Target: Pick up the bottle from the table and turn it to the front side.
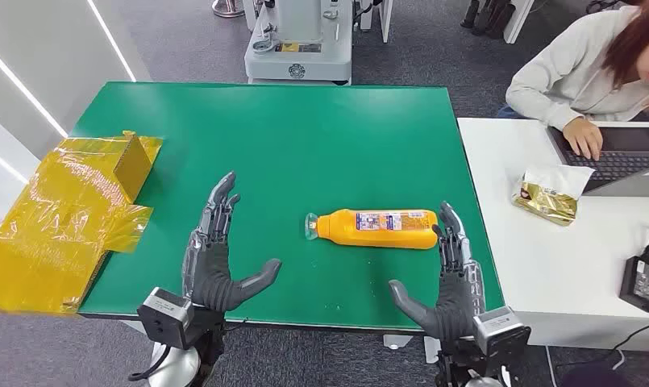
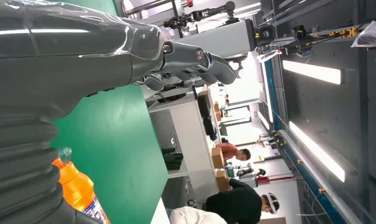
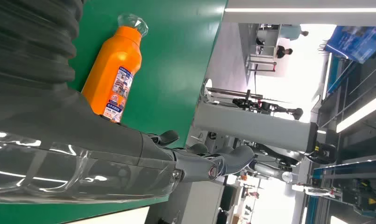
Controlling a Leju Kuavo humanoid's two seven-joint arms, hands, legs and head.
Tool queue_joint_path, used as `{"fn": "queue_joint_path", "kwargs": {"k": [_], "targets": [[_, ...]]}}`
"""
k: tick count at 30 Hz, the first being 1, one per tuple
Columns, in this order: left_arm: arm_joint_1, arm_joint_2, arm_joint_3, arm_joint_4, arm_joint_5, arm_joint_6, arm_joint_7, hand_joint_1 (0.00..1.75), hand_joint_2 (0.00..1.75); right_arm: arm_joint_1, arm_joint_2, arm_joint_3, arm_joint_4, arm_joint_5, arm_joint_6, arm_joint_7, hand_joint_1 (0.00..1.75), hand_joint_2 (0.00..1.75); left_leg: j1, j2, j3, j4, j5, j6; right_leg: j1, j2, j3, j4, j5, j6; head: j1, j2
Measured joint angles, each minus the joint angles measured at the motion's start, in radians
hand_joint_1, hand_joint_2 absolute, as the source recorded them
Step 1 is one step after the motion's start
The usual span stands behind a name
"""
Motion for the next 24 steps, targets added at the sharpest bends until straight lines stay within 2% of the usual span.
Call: {"fn": "queue_joint_path", "kwargs": {"k": [11, 18, 22, 24], "targets": [[0.000, 0.000, 0.000, 0.000, 0.000, 0.001, 0.000, 0.00, 1.75, 0.000, -0.002, 0.000, 0.000, 0.005, -0.001, 0.000, 0.00, 1.75, 0.000, 0.000, 0.000, 0.000, 0.000, 0.000, 0.000, 0.000, 0.000, 0.000, 0.000, 0.000, 0.000, 0.000], [-0.001, -0.001, 0.000, 0.000, 0.000, 0.002, 0.000, 0.00, 1.75, -0.004, -0.020, 0.001, 0.000, 0.103, -0.035, 0.016, 0.00, 1.75, 0.000, 0.000, 0.000, 0.000, 0.000, 0.000, 0.000, 0.000, 0.000, 0.000, 0.000, 0.000, 0.000, 0.000], [-0.002, -0.001, 0.000, 0.000, 0.000, 0.002, 0.000, 0.00, 1.75, -0.006, -0.022, 0.001, 0.000, 0.113, -0.038, 0.020, 0.00, 1.75, 0.000, 0.000, 0.000, 0.000, 0.000, 0.000, 0.000, 0.000, 0.000, 0.000, 0.000, 0.000, 0.000, 0.000], [-0.016, -0.006, -0.006, 0.007, 0.000, -0.005, 0.000, 0.00, 1.75, -0.060, -0.048, 0.004, 0.043, 0.185, -0.067, 0.058, 0.00, 1.75, 0.000, 0.000, 0.000, 0.000, 0.001, 0.000, 0.000, 0.000, 0.000, 0.000, 0.000, 0.000, 0.000, 0.000]]}}
